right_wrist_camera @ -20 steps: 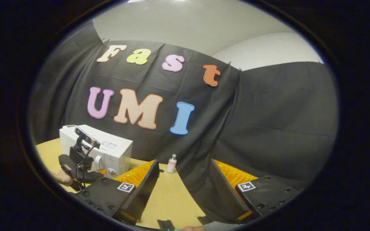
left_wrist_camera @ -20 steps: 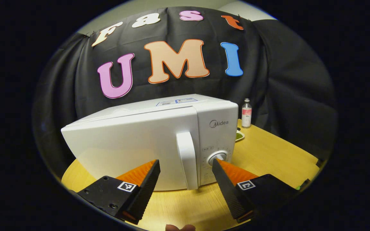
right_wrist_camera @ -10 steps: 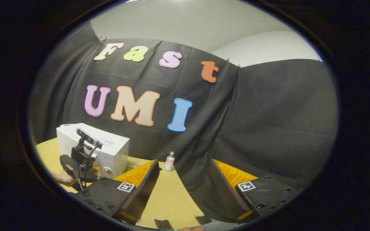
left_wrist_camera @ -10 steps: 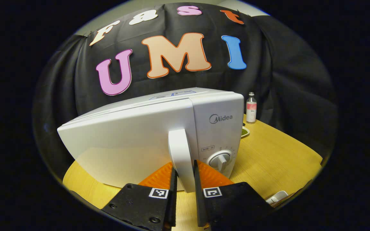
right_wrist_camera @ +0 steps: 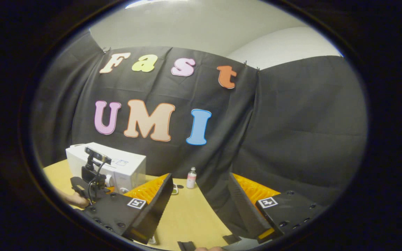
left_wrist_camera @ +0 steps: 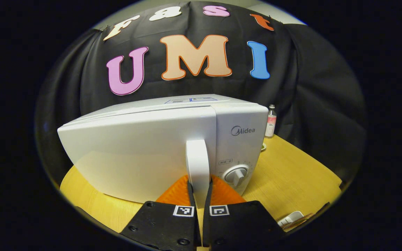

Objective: Open the microwave oven with the left hand, put the food in, and close the microwave oven.

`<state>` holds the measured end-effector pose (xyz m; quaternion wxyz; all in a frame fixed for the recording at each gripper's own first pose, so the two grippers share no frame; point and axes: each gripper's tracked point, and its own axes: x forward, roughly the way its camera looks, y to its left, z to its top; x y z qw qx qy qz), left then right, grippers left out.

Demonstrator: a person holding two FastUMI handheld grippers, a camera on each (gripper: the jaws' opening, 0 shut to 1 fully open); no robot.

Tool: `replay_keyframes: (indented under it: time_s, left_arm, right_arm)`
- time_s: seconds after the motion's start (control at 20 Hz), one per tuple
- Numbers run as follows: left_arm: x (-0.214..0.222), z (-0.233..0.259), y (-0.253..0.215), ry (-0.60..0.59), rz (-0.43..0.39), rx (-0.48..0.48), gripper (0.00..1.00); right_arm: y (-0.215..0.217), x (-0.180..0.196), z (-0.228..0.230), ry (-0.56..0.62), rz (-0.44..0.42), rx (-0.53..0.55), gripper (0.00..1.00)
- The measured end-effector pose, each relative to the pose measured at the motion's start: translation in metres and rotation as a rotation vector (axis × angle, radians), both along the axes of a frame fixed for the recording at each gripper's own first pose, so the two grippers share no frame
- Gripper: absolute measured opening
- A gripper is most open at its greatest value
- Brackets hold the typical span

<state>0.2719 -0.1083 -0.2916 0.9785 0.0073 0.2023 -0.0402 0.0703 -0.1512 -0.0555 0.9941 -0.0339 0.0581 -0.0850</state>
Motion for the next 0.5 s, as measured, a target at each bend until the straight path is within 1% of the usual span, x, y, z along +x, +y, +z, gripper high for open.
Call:
replay_keyframes:
  time_s: [0.1,0.15,0.2,0.25,0.35,0.45,0.5]
  left_arm:
    - [-0.002,-0.001,0.000,0.012,-0.009,0.006,0.02]
    - [-0.002,0.001,0.001,0.012,-0.011,-0.009,0.02]
    - [-0.007,-0.004,0.001,0.047,-0.010,-0.028,0.02]
    - [-0.020,-0.006,0.001,0.075,-0.002,-0.047,0.02]
    - [-0.047,0.004,0.004,0.033,-0.022,-0.019,0.02]
    - [-0.086,0.005,0.017,0.037,-0.032,-0.019,0.02]
    - [-0.108,0.003,0.025,0.060,-0.031,-0.029,0.02]
  right_arm:
    - [0.004,0.003,-0.004,0.003,0.011,0.011,0.97]
    - [0.007,0.004,-0.008,0.007,0.020,0.016,0.97]
    - [0.010,0.006,-0.009,0.006,0.029,0.019,0.97]
    - [0.015,0.009,-0.010,0.005,0.045,0.023,0.97]
    - [0.030,0.017,-0.020,0.019,0.096,0.036,0.97]
    - [0.041,0.027,-0.030,0.034,0.128,0.063,0.97]
    - [0.048,0.033,-0.031,0.034,0.148,0.090,0.98]
